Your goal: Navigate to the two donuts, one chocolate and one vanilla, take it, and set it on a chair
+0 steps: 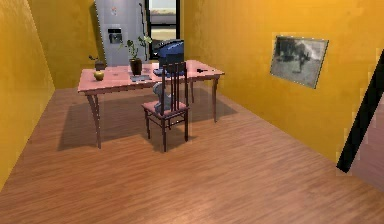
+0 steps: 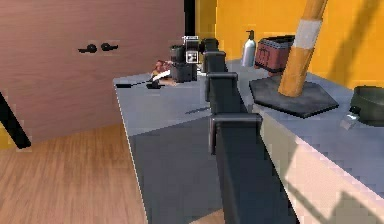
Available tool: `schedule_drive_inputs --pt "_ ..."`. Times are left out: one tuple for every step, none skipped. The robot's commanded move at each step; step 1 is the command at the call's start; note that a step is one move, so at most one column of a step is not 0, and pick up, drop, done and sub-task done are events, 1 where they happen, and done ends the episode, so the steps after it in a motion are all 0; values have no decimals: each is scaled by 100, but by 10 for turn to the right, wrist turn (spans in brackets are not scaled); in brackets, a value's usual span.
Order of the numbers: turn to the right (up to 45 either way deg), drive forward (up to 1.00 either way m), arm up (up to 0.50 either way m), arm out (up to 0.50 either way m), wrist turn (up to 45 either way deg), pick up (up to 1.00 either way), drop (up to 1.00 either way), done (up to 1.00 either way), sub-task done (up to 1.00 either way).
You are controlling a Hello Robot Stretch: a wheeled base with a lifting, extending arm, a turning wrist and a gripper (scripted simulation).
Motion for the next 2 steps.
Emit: schedule_drive_inputs --pt "0 0 0 0 -450 0 0 0 0" --pt "0 0 0 0 -450 0 0 0 0"
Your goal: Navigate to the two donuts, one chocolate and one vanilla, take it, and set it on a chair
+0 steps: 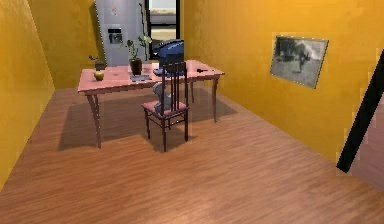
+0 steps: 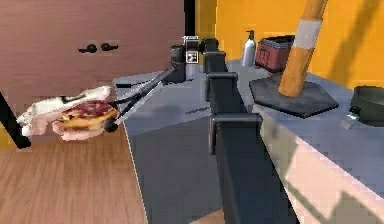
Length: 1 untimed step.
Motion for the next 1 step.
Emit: schedule_drive_inputs --pt "0 0 0 0 -210 0 0 0 0"
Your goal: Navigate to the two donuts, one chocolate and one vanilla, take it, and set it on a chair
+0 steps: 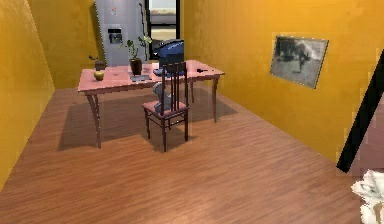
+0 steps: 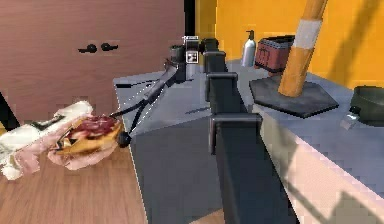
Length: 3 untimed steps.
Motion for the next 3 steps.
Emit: schedule_drive_inputs --pt "0 0 0 -42 0 0 0 0 0" --pt "-270 0 0 0 0 0 0 0 0" --pt "0 100 0 0 0 0 0 0 0"
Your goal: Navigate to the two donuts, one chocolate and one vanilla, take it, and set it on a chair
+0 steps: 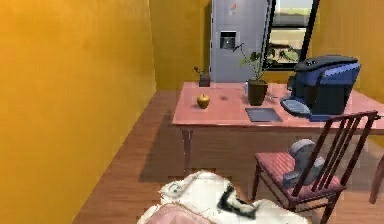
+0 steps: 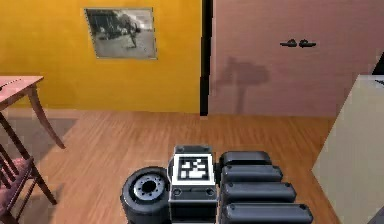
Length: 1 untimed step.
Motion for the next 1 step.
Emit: schedule_drive_inputs --pt "-30 0 0 0 0 0 0 0 0"
